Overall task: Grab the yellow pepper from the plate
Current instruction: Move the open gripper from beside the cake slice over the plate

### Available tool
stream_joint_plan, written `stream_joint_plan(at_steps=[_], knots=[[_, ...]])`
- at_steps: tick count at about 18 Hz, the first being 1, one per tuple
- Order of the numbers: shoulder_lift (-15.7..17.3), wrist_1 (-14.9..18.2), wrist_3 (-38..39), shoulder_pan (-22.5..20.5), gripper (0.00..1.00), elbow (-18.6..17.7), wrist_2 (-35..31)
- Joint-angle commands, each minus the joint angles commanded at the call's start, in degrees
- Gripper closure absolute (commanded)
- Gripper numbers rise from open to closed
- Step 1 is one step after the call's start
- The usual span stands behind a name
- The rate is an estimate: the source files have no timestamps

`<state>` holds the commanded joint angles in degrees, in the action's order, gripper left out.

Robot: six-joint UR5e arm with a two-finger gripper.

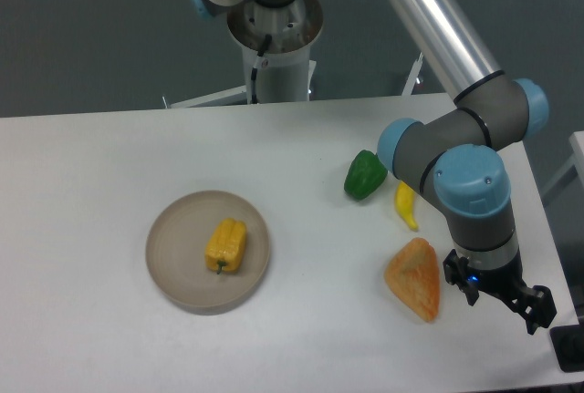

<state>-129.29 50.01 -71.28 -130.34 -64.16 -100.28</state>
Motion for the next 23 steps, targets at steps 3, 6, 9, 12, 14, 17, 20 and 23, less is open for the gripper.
stream_joint_plan(at_steps=[3, 6, 9, 12, 14, 17, 20, 23], knots=[[0.44, 0.0, 0.44, 0.18, 0.0, -0.44, -0.09], [3.15, 0.09, 3.6, 0.97, 0.0, -3.24, -0.18], [6.93, 0.26, 5.78, 1.49, 0.0, -7.63, 0.0], [12.29, 0.97, 14.65, 3.51, 0.0, -12.38, 0.09], [15.1, 1.05, 20.62, 4.74, 0.0, -15.36, 1.74], [18.44, 1.05, 33.69, 6.58, 0.0, -20.37, 8.15], [20.74, 1.14, 40.42, 9.05, 0.0, -24.25, 10.36], [24.24, 1.85, 41.92, 10.46, 0.0, -30.3, 15.54]])
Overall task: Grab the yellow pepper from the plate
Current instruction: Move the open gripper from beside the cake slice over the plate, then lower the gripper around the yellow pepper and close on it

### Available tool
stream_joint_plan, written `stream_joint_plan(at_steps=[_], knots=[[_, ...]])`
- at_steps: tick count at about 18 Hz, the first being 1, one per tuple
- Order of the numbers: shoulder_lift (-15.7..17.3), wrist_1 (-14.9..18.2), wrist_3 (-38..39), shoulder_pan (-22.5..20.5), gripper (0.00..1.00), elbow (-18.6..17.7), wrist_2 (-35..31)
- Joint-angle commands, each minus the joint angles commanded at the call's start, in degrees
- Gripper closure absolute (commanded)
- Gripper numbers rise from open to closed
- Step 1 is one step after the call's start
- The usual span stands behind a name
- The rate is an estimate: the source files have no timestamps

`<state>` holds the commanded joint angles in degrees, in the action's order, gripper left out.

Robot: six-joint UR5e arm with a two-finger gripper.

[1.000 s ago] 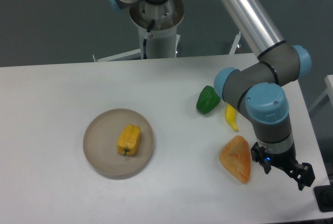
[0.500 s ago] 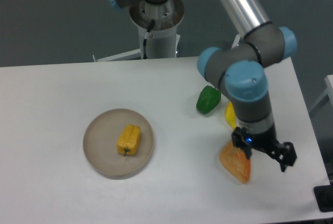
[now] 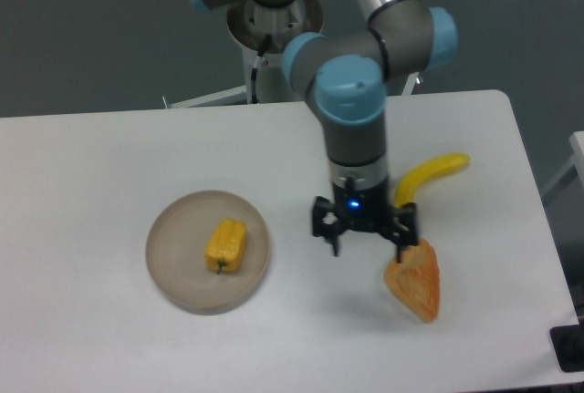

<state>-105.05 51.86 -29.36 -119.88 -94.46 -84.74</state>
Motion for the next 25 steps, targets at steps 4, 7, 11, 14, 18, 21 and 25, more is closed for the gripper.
stream_joint_plan(at_steps=[4, 7, 11, 14, 18, 21, 25], knots=[[3.97, -0.09, 0.18, 2.8, 0.0, -6.61, 2.04], [3.71, -0.79, 2.01, 5.01, 0.0, -9.07, 1.25], [0.11, -2.63, 3.95, 8.26, 0.0, -9.17, 0.28], [-1.65, -4.22, 3.96, 10.02, 0.0, -9.34, -1.12], [-2.53, -4.31, 3.87, 11.43, 0.0, -9.69, -2.36], [-2.53, -4.4, 3.87, 11.95, 0.0, -9.87, -2.36], [-3.85, -4.48, 3.87, 12.13, 0.0, -9.52, -2.36]])
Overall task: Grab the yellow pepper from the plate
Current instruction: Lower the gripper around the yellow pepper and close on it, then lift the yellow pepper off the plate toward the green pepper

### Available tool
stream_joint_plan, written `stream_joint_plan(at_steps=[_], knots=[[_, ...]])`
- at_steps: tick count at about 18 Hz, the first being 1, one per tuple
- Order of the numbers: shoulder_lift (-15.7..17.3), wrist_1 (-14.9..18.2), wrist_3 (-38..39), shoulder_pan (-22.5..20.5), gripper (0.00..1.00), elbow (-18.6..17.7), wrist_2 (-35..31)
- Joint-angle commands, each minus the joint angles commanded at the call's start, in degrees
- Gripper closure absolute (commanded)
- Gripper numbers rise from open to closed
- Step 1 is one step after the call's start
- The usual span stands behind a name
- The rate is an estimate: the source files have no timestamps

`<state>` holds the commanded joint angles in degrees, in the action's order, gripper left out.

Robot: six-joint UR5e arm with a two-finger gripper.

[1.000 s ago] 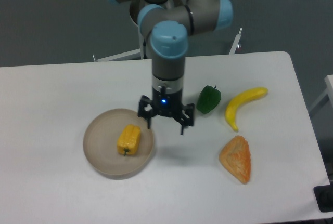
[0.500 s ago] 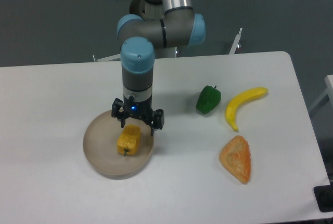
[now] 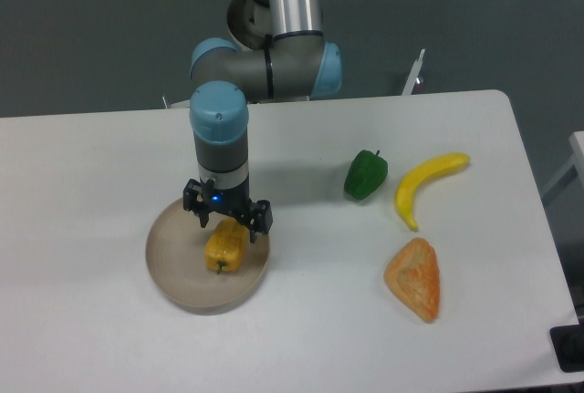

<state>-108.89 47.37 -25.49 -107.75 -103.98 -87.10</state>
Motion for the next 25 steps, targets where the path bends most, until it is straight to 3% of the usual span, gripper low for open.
stream_joint_plan(at_steps=[7, 8, 9, 10, 20, 25], knots=[[-1.15, -0.09, -0.09, 0.09, 0.0, 0.62, -0.35], [-1.15, 0.0, -0.17, 0.17, 0.14, 0.79, -1.05], [-1.15, 0.09, -0.18, 0.18, 0.37, 0.97, -1.23], [-1.15, 0.0, -0.44, 0.18, 0.45, 0.71, -1.23], [-1.15, -0.09, -0.79, 0.53, 0.52, 1.67, -1.32], [-0.09, 0.35, -3.77, 0.0, 0.54, 6.41, -1.49]])
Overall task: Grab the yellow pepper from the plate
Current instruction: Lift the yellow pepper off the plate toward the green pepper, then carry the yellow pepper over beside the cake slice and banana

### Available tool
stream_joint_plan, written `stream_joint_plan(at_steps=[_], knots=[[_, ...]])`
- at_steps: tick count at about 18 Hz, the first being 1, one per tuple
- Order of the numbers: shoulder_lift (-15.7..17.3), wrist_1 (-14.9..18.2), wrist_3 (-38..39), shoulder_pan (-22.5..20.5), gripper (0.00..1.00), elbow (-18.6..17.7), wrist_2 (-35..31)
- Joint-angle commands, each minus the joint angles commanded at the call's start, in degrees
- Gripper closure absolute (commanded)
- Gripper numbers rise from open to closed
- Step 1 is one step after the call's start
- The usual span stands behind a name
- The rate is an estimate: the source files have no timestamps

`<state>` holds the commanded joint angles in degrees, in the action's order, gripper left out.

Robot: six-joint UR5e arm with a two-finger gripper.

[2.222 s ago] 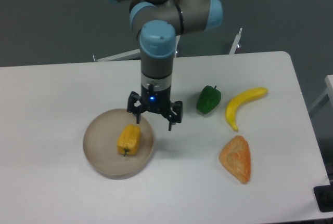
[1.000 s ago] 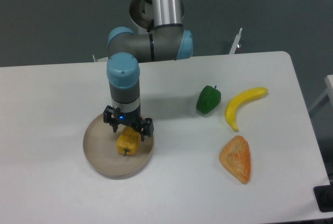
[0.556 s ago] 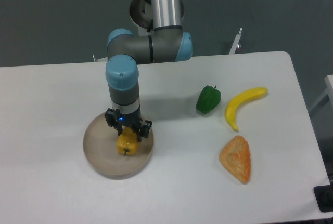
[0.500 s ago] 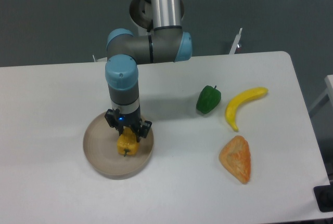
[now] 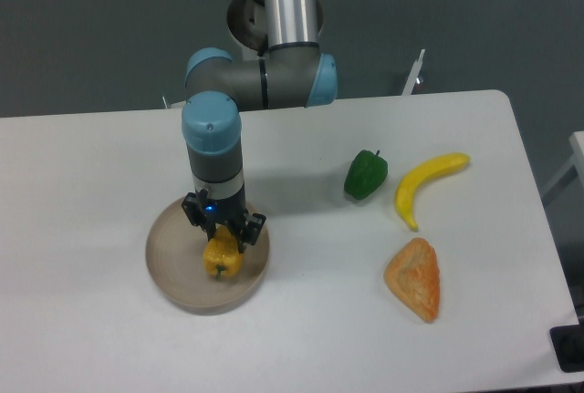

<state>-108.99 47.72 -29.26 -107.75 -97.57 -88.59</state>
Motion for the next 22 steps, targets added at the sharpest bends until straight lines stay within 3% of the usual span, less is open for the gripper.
stream_joint_plan(at_steps=[11, 18, 22], knots=[[5.36, 0.7, -26.61, -20.29, 0.54, 1.68, 0.44], [4.75, 0.88, -31.82, -23.12, 0.54, 5.81, -0.17], [4.66, 0.79, -32.53, -23.12, 0.54, 6.08, -2.11]])
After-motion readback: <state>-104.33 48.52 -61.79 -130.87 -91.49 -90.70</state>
